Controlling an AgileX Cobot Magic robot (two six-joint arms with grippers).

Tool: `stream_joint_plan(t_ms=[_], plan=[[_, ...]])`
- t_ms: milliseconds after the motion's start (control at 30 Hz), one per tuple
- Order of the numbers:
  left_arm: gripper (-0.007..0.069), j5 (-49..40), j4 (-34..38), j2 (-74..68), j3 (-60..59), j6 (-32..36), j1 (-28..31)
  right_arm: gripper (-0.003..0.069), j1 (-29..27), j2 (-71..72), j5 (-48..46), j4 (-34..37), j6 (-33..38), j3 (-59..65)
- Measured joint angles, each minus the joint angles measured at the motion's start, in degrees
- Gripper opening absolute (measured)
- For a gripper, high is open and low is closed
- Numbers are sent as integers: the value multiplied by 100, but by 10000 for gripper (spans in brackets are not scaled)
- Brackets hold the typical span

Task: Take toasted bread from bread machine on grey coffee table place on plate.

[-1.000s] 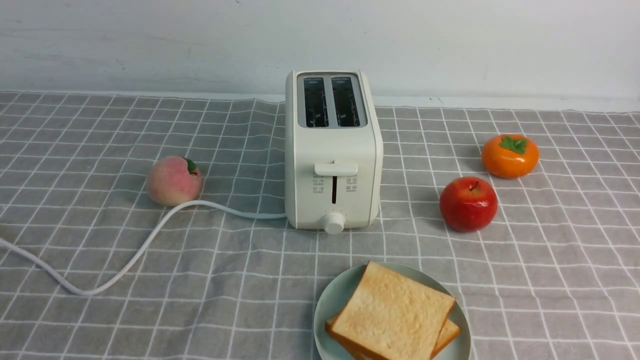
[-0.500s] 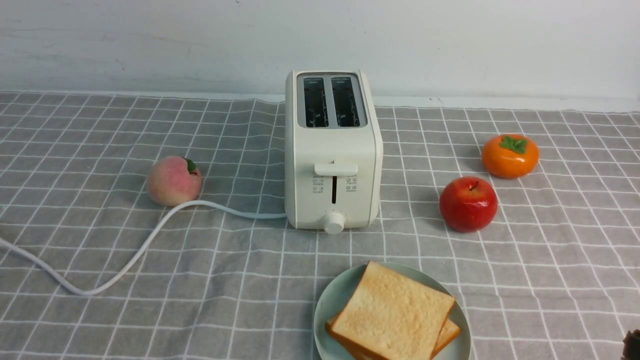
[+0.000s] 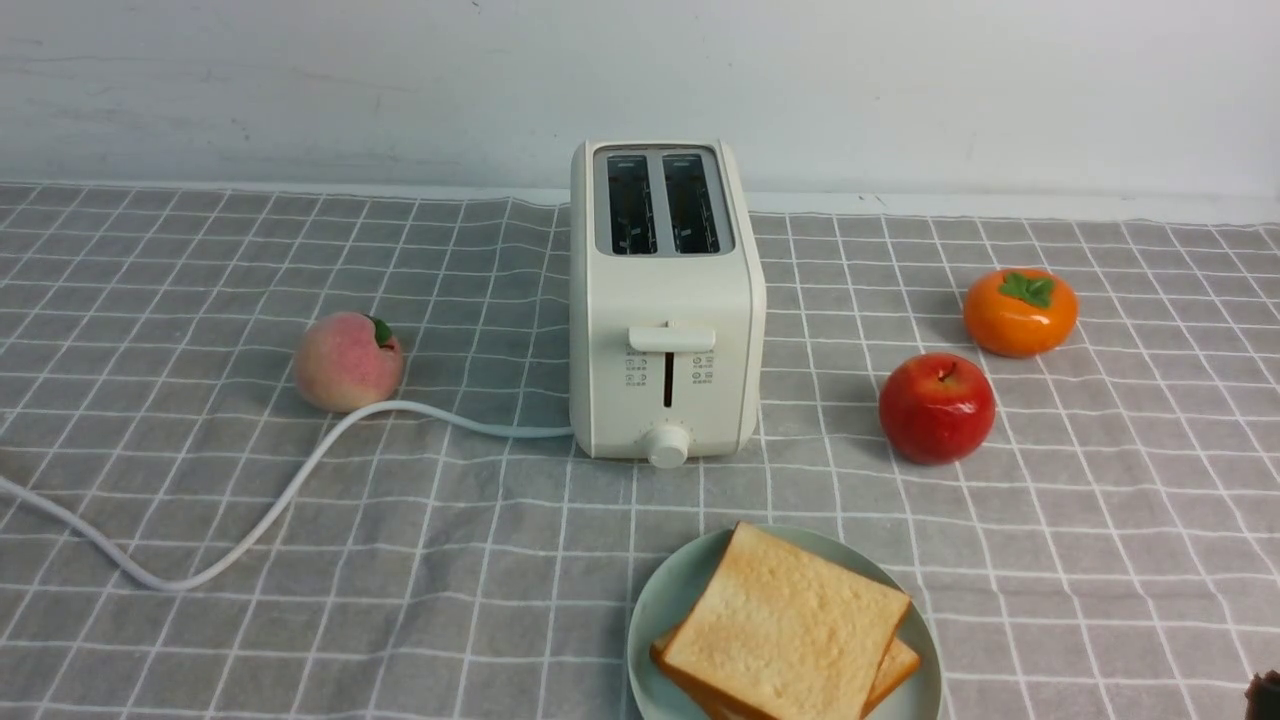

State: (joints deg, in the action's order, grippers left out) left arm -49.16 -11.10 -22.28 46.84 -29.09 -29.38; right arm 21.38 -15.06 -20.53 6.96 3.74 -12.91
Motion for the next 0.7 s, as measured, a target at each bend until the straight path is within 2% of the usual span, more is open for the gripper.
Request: stream_joint_plan(t_ms=[200,400,467,600,700], plan=[[-13,219,-69,0,-225,0,0,-2,0,0,0,0,0,0],[-13,1451,-252,646,-1418,18,98,1,0,0,0,-5,-5,0],[-12,1780,-216,1002,-1868,18,314,1,0,0,-2,-5,-5,0],[-10,2639,88,1808,-3353,159,1149,4,0,0,-2,-10,-5,0],[-10,2998,151,2130,-3969,345,1343,4,0,0,-7,-10,-5,0]])
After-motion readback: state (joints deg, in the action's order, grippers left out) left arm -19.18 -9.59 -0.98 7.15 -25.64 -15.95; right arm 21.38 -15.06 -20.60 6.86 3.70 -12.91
